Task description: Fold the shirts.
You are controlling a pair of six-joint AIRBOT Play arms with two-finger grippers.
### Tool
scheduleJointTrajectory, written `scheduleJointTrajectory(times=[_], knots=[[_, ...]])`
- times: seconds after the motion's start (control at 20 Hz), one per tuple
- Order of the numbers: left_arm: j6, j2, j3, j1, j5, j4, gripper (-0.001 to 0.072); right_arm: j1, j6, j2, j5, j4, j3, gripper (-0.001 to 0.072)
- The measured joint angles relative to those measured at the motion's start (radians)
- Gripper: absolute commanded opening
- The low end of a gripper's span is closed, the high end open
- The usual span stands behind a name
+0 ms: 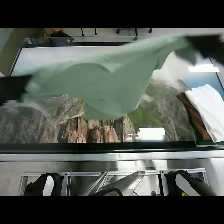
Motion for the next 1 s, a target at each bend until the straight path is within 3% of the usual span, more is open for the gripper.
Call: scheduleJointTrajectory(times=[0.3,0.5,0.75,1.0], knots=[[-0.011,0.032,0.428,0.075,0.053,-0.021,0.0016,-0.064,-0.012,0.053,-0.071,0.012,0.293,0.002],[-0.037,-0.089,0.568,0.08,-0.032,-0.036,0.0017,-0.075,-0.007,-0.029,0.001,0.01,0.331,0.0021],[0.006,-0.314,0.417,-0.095,-0.043,-0.004,0.0017,0.008,0.018,-0.259,0.105,-0.006,0.204,0.0022],[0.078,-0.684,0.207,-0.394,0.208,0.18,0.0017,0.182,-0.028,-0.553,-0.018,-0.117,0.001,0.0022]])
